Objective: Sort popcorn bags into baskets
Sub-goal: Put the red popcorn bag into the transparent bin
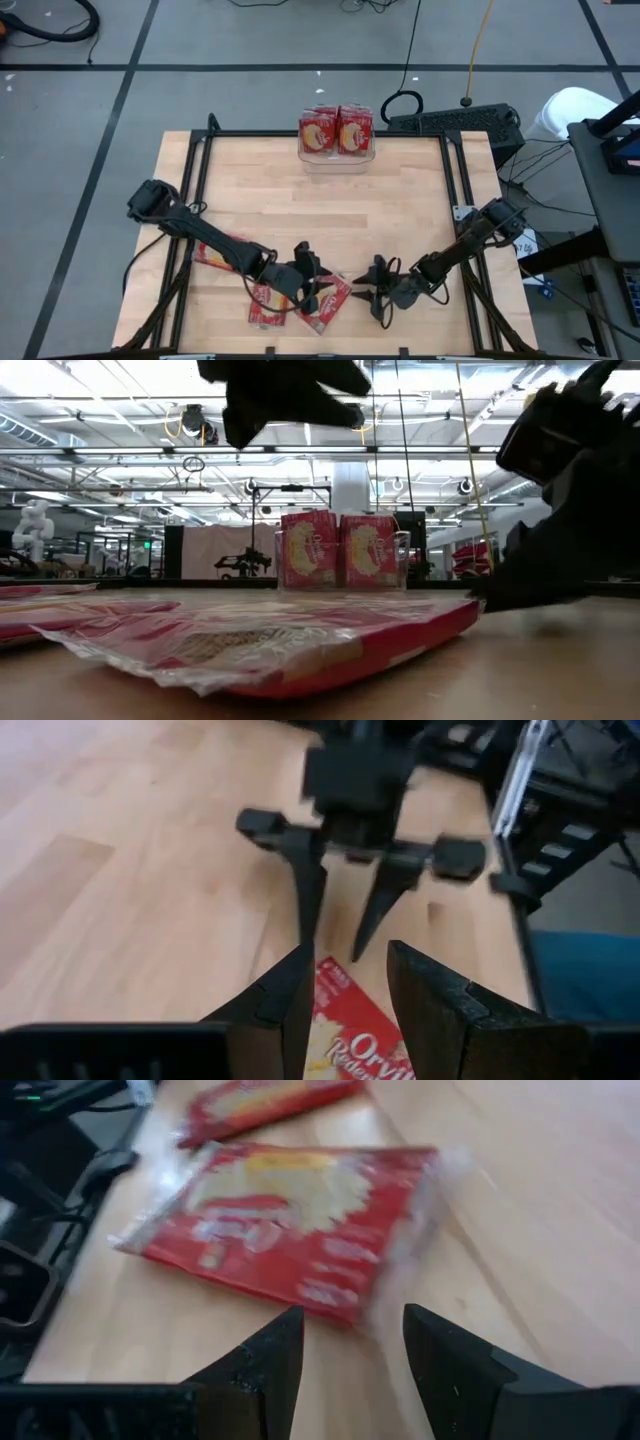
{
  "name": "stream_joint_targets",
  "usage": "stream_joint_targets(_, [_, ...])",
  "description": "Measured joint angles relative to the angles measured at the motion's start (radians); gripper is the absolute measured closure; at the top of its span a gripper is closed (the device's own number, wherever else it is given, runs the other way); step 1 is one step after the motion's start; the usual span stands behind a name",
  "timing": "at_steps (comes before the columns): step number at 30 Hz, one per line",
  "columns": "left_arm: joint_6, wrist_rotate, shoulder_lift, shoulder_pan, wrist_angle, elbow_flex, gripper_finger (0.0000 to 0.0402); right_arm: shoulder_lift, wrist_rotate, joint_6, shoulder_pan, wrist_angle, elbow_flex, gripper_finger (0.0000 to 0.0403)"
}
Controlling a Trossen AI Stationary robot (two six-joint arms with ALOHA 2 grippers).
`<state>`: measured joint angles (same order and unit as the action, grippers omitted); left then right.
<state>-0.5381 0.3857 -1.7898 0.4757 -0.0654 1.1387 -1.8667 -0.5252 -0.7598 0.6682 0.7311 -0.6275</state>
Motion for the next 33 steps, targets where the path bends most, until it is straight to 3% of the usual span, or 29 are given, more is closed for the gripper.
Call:
stream_joint_targets(6, [-0.022, -0.029, -0.089, 0.006, 0.017, -0.001, 0.0268, -0.016, 0.001, 0.152, 0.000, 0.056, 0.000, 0.0238])
stream_joint_targets(13, [-0.092, -0.197, -0.211, -0.025, 0.002, -0.001, 0.0268, -0.043, 0.001, 0.263, -0.001, 0.043, 0.000, 0.0238])
stream_joint_targets(17, [-0.118, -0.231, -0.258, -0.045, -0.030, 0.003, 0.0268, -0.079, -0.001, 0.264, -0.020, 0.085, 0.000, 0.0241])
stream_joint_targets(21, [-0.119, -0.240, -0.268, -0.059, -0.050, 0.003, 0.0268, -0.111, -0.010, 0.277, -0.029, 0.142, 0.001, 0.0279])
stream_joint_targets(27, [-0.092, -0.244, -0.238, -0.061, -0.052, -0.001, 0.0268, -0.092, 0.004, 0.325, -0.033, 0.128, 0.001, 0.0387])
stream_joint_targets(30, [-0.085, -0.238, -0.186, -0.061, -0.029, -0.002, 0.0268, -0.070, 0.011, 0.363, -0.033, 0.121, 0.001, 0.0393])
stream_joint_targets(33, [-0.049, -0.163, -0.106, -0.056, -0.007, -0.001, 0.0268, -0.039, 0.013, 0.423, -0.033, 0.111, 0.001, 0.0397])
